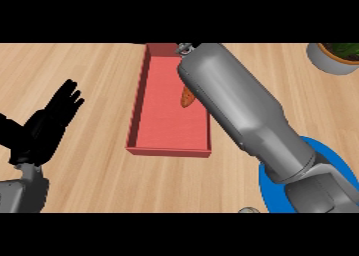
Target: Pick the sweet potato from the plate and place it in the cardboard box
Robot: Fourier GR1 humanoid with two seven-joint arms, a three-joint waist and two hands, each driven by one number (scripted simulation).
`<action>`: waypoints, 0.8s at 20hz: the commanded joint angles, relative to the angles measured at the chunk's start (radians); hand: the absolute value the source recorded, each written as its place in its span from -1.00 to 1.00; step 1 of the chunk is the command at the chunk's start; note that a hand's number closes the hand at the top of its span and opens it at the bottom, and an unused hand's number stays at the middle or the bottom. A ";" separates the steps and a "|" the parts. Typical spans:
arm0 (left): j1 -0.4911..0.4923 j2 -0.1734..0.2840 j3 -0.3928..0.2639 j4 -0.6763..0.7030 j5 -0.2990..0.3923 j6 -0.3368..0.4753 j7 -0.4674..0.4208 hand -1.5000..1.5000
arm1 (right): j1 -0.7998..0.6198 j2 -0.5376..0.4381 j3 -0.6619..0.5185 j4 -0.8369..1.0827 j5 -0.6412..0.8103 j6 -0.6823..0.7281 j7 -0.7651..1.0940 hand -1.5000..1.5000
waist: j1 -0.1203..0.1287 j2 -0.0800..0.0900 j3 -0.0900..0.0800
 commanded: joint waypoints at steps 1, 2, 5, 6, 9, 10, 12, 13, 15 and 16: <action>0.015 -0.024 -0.009 -0.003 -0.001 0.008 -0.012 0.00 | 0.055 0.014 0.041 0.018 -0.045 -0.131 0.234 1.00 | -0.010 0.001 0.001; -0.008 0.021 0.031 -0.004 0.024 -0.013 0.002 0.00 | 0.055 0.014 0.018 0.021 -0.061 -0.142 0.222 1.00 | -0.015 0.001 0.002; 0.013 -0.020 0.000 0.001 0.004 0.000 -0.029 0.00 | 0.121 0.014 0.003 0.023 -0.135 -0.169 0.211 1.00 | -0.013 0.001 0.002; 0.023 -0.016 -0.005 -0.005 -0.009 0.000 -0.036 0.00 | 0.152 0.014 -0.023 0.014 -0.168 -0.204 0.194 1.00 | -0.011 0.002 0.003; 0.028 0.003 0.015 -0.008 0.010 -0.011 -0.018 0.00 | 0.206 0.014 -0.063 0.041 -0.171 -0.260 0.237 -1.00 | -0.018 0.001 0.003; 0.035 0.012 0.016 -0.020 0.025 -0.027 -0.001 0.00 | 0.210 0.014 -0.052 0.033 -0.187 -0.258 0.242 -1.00 | -0.016 -0.006 0.003; 0.052 -0.015 -0.004 -0.004 0.005 -0.018 -0.031 0.00 | 0.227 0.014 -0.024 0.036 -0.238 -0.285 0.210 -1.00 | -0.011 -0.001 0.003; -0.012 0.002 0.020 -0.009 0.020 0.003 0.022 0.00 | 0.248 0.014 0.002 0.026 -0.262 -0.310 0.183 -1.00 | -0.021 -0.002 0.004; 0.007 -0.017 0.003 0.012 0.000 0.005 -0.011 0.00 | 0.225 0.014 0.048 -0.001 -0.269 -0.360 0.182 -1.00 | -0.015 -0.002 0.003; 0.031 -0.004 0.019 -0.002 0.010 -0.006 -0.019 0.00 | 0.257 0.014 0.059 -0.006 -0.254 -0.411 0.156 -1.00 | -0.025 -0.005 0.003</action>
